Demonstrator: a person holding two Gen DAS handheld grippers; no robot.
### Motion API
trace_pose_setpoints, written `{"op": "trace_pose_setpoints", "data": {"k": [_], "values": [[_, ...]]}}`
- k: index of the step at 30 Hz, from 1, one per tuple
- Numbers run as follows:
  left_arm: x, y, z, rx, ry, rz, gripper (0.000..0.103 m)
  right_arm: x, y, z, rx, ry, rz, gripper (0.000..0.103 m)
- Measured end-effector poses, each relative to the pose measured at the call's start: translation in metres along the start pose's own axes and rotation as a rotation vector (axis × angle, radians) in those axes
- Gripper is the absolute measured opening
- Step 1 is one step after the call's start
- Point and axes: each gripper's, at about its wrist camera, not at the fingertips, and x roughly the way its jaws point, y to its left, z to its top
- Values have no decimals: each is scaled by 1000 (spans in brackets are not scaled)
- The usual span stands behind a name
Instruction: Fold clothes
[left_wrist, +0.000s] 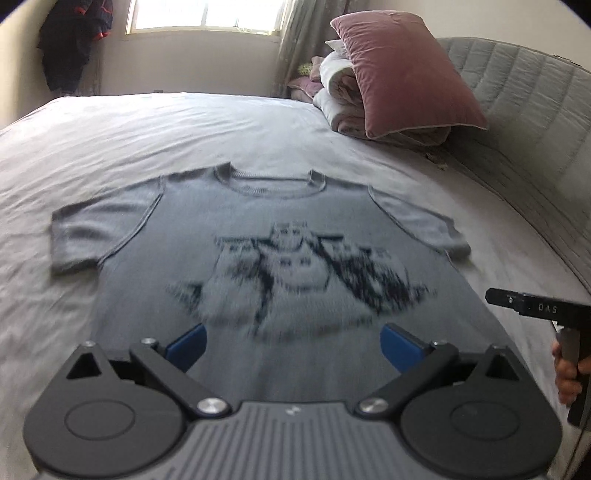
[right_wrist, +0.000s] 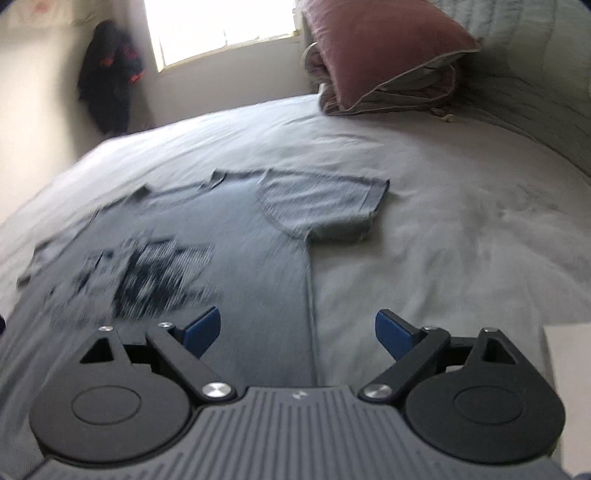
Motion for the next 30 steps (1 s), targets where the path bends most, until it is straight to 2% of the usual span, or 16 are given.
{"op": "trace_pose_setpoints", "data": {"k": [3, 9, 14, 17, 21, 23, 24, 27, 30], "values": [[24, -7, 14, -12, -2, 5, 101, 22, -10, 14, 74, -5, 3, 93], [79, -26, 38, -49, -4, 2, 101, 59, -22, 45, 156, -2, -61, 93], [119, -49, 60, -40, -51, -23, 101, 83, -38, 61, 248, 13, -118, 90], [142, -55, 70, -44, -96, -29, 100, 96, -49, 67, 303, 14, -149, 83], [167, -50, 74, -70, -129, 19, 97, 110, -53, 69, 306, -17, -206, 72], [175, -45, 71, -89, -140, 59, 89, 115, -47, 70, 268, -24, -222, 59], [178, -41, 69, -104, -143, 71, 88, 117, -44, 69, 246, -29, -225, 48], [178, -27, 60, -176, -153, 26, 85, 119, -42, 65, 231, -52, -184, 13], [171, -20, 61, -204, -143, -45, 85, 114, -52, 67, 304, -75, -100, 10]]}}
